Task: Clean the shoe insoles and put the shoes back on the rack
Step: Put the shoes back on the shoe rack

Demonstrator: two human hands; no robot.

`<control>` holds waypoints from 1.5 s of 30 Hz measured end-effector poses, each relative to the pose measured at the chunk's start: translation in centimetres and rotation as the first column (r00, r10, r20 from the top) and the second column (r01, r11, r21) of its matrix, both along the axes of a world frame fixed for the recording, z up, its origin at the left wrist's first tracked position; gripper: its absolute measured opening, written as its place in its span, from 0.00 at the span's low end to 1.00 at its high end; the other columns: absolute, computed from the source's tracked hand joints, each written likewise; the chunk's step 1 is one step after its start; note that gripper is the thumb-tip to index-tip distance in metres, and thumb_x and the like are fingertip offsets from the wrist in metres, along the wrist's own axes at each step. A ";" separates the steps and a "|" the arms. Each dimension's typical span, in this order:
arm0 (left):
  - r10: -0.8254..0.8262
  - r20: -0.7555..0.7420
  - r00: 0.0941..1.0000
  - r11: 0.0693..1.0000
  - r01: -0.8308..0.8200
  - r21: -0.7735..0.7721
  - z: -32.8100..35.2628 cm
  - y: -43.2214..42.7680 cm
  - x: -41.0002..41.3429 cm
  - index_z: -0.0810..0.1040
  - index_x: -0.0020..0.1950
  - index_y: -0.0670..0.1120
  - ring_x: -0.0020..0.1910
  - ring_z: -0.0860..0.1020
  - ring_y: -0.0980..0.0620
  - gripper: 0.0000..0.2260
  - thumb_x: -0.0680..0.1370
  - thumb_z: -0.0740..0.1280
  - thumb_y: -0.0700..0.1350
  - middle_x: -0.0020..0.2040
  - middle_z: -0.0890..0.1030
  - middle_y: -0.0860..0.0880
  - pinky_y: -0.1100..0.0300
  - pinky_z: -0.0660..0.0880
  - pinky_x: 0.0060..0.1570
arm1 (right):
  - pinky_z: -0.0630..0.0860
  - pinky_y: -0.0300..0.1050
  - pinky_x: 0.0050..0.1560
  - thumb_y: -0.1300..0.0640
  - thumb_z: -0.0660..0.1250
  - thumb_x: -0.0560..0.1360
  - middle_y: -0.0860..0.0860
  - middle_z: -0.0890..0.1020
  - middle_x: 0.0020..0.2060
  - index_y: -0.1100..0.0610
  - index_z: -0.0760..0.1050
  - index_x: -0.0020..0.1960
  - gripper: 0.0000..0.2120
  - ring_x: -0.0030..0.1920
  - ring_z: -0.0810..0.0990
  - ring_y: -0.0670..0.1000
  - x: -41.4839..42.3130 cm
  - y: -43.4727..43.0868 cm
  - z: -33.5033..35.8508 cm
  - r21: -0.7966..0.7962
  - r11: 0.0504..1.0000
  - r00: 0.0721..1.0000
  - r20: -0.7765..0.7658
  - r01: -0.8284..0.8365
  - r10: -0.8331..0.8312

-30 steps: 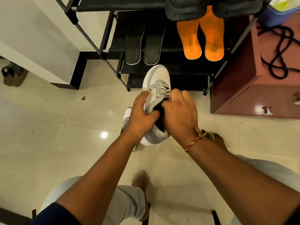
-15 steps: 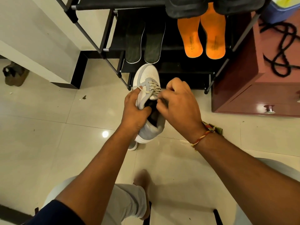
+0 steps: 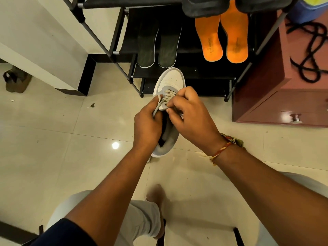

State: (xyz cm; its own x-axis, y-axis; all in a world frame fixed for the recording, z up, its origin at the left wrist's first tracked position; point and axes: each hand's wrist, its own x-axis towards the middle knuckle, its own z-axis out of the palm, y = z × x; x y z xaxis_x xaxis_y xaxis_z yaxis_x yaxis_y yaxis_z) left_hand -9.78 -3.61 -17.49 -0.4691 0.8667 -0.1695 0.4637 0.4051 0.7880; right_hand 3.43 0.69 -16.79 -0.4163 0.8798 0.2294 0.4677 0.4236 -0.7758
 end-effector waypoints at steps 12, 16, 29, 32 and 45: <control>0.077 -0.171 0.982 0.997 -0.076 0.015 0.3 0.2 -0.6 0.77 0.69 0.55 0.49 0.77 0.57 0.17 0.84 0.59 0.41 0.57 0.83 0.53 0.68 0.72 0.48 | 0.77 0.39 0.44 0.49 0.75 0.73 0.42 0.82 0.40 0.49 0.81 0.50 0.08 0.40 0.79 0.42 2.1 3.1 -0.7 -0.441 0.894 0.986 0.091 -0.083 0.136; 0.045 -0.271 0.961 0.997 -0.061 -0.048 -0.2 -0.1 -1.2 0.76 0.71 0.57 0.53 0.80 0.50 0.20 0.83 0.59 0.41 0.59 0.83 0.52 0.63 0.72 0.51 | 0.73 0.40 0.42 0.50 0.68 0.79 0.43 0.80 0.39 0.48 0.79 0.45 0.05 0.42 0.77 0.43 2.6 3.8 -0.2 -0.399 0.914 0.976 0.157 -0.081 0.154; -0.273 -0.553 0.787 0.961 0.191 -0.202 -0.3 -1.4 -0.3 0.66 0.77 0.60 0.62 0.79 0.44 0.25 0.81 0.64 0.45 0.72 0.76 0.52 0.54 0.75 0.54 | 0.78 0.40 0.41 0.60 0.60 0.82 0.50 0.80 0.36 0.57 0.75 0.55 0.06 0.34 0.78 0.45 2.3 3.8 0.9 -0.723 0.686 0.971 -0.214 -0.086 -0.104; -0.361 -0.576 0.733 0.932 0.297 -0.207 -0.6 -1.4 0.0 0.65 0.78 0.63 0.66 0.77 0.42 0.25 0.81 0.63 0.47 0.76 0.71 0.53 0.50 0.77 0.55 | 0.77 0.38 0.39 0.54 0.63 0.82 0.50 0.79 0.35 0.60 0.80 0.52 0.11 0.34 0.76 0.44 1.9 3.5 0.8 -0.758 0.649 0.978 -0.176 -0.060 -0.115; -0.490 -0.645 0.586 0.863 0.428 -0.267 -0.8 -1.5 1.7 0.69 0.77 0.58 0.53 0.84 0.40 0.29 0.78 0.70 0.40 0.75 0.72 0.51 0.46 0.82 0.43 | 0.71 0.34 0.28 0.55 0.65 0.81 0.49 0.78 0.34 0.56 0.79 0.48 0.07 0.32 0.74 0.43 2.1 3.6 0.8 -0.910 0.411 0.936 -0.106 0.044 -0.336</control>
State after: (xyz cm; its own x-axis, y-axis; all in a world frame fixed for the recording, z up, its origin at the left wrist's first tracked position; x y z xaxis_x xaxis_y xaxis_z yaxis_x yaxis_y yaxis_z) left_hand -8.08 -5.08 -18.25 -0.0203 0.9985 -0.0503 0.9872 0.0279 0.1572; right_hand 5.49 4.29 -15.98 -0.2705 0.6961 -0.6650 0.1851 -0.6403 -0.7455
